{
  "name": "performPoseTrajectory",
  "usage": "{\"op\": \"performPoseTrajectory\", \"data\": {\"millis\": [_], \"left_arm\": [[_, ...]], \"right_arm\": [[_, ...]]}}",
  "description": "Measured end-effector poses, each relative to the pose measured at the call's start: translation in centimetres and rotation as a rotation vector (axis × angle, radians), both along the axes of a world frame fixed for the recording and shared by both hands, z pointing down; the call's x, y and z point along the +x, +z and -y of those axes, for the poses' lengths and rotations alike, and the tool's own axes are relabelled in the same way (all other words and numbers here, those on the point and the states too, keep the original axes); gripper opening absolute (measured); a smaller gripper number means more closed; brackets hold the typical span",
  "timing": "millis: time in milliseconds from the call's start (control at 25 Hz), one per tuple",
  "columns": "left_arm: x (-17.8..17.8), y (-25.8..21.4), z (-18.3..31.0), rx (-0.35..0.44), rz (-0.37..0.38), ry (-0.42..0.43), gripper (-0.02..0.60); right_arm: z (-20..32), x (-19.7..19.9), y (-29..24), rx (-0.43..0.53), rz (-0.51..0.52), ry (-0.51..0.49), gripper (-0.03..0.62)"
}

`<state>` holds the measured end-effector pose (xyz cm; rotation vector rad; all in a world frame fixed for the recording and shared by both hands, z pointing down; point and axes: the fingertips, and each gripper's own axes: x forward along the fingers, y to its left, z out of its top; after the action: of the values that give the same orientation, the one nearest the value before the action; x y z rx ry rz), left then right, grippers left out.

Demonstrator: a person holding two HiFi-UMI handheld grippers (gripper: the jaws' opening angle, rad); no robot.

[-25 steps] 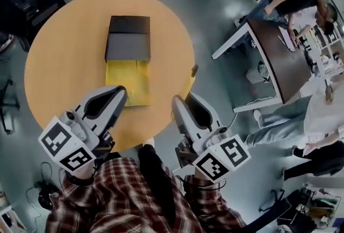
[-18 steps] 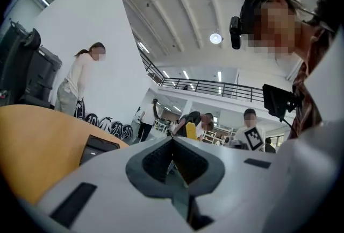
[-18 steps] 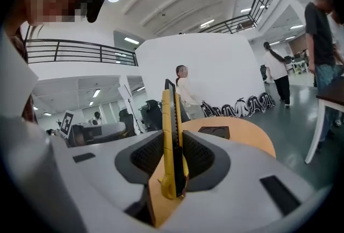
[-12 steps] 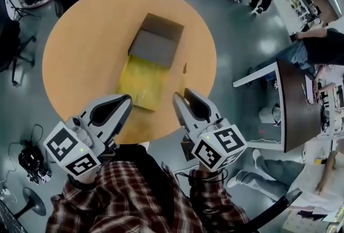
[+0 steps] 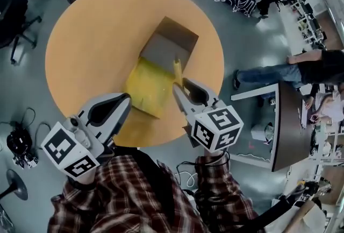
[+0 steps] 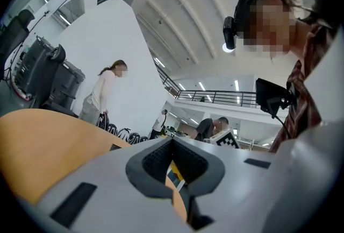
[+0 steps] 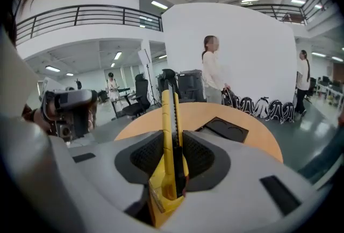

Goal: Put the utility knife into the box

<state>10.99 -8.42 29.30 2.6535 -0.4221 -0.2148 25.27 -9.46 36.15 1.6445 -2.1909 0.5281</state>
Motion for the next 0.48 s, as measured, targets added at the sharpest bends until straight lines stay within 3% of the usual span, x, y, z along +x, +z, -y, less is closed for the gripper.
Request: {"op": "performPoseTrajectory", "data": {"millis": [480], "left_arm": [[-5.9,1.6,4.1,-0.045,0.002,-0.133,0.011]], "right_arm": [[6.5,-2.1,13.8,-0.321,-0.308,-0.164,0.118]]}}
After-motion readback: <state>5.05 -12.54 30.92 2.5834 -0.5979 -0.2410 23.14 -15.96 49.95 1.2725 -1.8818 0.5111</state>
